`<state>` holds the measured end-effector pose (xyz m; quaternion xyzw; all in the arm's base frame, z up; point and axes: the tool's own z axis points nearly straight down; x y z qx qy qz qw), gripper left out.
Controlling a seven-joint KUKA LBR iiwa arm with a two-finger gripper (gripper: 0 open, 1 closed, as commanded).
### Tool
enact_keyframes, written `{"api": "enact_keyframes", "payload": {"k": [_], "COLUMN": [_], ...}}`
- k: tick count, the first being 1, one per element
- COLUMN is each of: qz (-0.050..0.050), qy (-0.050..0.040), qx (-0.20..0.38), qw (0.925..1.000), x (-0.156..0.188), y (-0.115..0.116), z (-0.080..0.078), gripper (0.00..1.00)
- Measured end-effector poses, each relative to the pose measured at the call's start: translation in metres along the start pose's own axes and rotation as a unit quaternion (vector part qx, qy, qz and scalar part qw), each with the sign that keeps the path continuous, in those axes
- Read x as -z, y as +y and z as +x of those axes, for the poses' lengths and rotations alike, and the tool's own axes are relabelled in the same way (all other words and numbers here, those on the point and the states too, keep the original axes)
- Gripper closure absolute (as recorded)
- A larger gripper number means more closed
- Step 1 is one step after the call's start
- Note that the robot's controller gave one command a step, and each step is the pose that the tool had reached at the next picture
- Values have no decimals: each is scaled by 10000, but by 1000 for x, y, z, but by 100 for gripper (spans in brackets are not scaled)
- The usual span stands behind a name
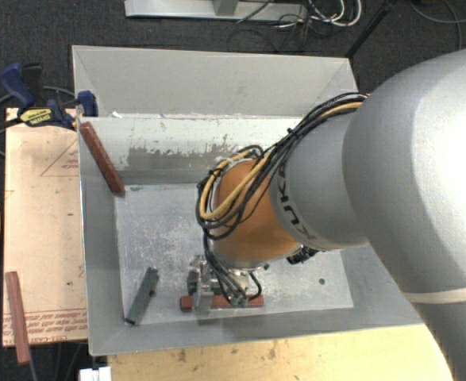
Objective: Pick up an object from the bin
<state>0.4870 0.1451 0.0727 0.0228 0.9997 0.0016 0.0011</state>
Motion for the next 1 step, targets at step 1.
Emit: {"api": "enact_keyframes", "payload": {"k": [1], "qz": [0], "qy": [-46], "qx": [69], "qw": [10000], "x": [171], "y": [-31], "z": [-24], "gripper": [100]}}
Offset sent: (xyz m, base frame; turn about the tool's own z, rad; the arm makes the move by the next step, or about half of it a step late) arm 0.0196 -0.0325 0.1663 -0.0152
